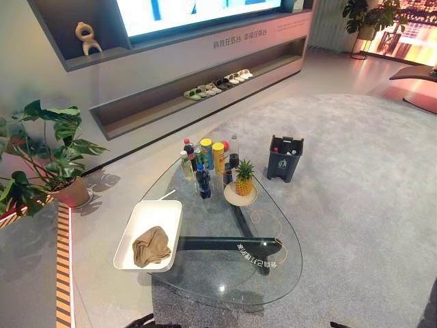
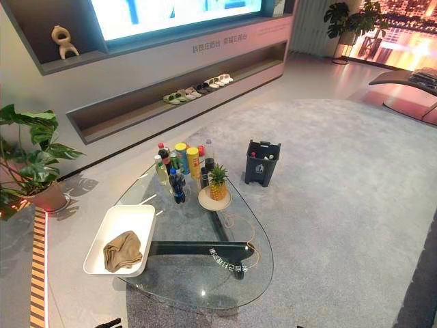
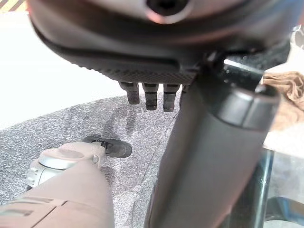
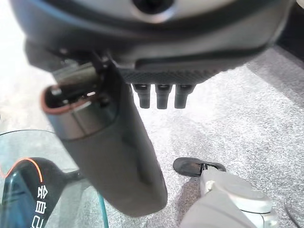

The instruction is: Wipe the table with a cloth and put it in the basket.

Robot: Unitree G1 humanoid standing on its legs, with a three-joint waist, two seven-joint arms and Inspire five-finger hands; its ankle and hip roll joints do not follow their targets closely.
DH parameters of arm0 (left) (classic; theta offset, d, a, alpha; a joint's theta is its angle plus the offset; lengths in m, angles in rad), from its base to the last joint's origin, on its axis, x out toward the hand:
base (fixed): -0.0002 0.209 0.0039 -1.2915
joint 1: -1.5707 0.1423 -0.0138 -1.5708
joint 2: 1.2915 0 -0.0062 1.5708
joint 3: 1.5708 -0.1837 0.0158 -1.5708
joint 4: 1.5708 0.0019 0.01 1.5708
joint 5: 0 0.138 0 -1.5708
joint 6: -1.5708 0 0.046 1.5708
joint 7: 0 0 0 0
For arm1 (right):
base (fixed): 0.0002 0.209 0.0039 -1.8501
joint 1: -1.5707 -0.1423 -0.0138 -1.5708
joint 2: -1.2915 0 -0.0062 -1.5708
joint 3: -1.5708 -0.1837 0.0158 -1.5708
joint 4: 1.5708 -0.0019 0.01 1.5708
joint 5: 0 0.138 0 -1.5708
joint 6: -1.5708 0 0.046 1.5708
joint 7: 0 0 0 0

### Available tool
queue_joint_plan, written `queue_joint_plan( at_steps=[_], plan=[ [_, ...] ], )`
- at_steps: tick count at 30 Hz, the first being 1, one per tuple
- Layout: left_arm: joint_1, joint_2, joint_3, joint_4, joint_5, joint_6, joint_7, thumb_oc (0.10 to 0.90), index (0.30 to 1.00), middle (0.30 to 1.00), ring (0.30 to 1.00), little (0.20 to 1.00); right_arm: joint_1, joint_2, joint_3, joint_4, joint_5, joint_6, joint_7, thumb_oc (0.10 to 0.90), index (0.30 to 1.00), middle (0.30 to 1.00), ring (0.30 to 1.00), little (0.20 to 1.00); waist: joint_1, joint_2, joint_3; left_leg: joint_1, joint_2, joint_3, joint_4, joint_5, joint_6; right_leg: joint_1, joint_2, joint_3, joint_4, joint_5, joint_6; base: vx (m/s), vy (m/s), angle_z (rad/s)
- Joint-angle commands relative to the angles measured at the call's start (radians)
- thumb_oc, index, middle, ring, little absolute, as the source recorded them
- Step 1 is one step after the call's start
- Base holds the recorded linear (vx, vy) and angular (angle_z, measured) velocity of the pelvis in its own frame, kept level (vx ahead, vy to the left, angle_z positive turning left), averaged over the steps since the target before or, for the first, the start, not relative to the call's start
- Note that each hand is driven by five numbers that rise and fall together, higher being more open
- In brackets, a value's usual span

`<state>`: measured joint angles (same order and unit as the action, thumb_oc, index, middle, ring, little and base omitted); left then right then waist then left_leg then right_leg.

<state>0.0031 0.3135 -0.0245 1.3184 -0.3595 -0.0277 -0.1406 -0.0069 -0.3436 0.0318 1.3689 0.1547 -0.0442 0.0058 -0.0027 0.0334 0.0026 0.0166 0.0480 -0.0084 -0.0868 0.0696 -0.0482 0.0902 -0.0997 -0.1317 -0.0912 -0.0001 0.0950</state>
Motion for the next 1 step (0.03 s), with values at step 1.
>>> queue_joint_plan(
  at_steps=[1],
  plan=[
    [-0.066,0.014,0.027,0.048,0.022,-0.028,0.007,0.8,0.9,0.9,0.9,0.9,-0.054,0.011,0.013,0.029,-0.025,-0.025,0.003,0.8,0.9,0.9,0.9,0.9,0.013,-0.032,0.015,0.057,-0.049,0.006,-0.001,-0.081,0.016,-0.026,0.002,0.034,0.038,0.024,0.009,0.0,0.0,0.0]
  ],
)
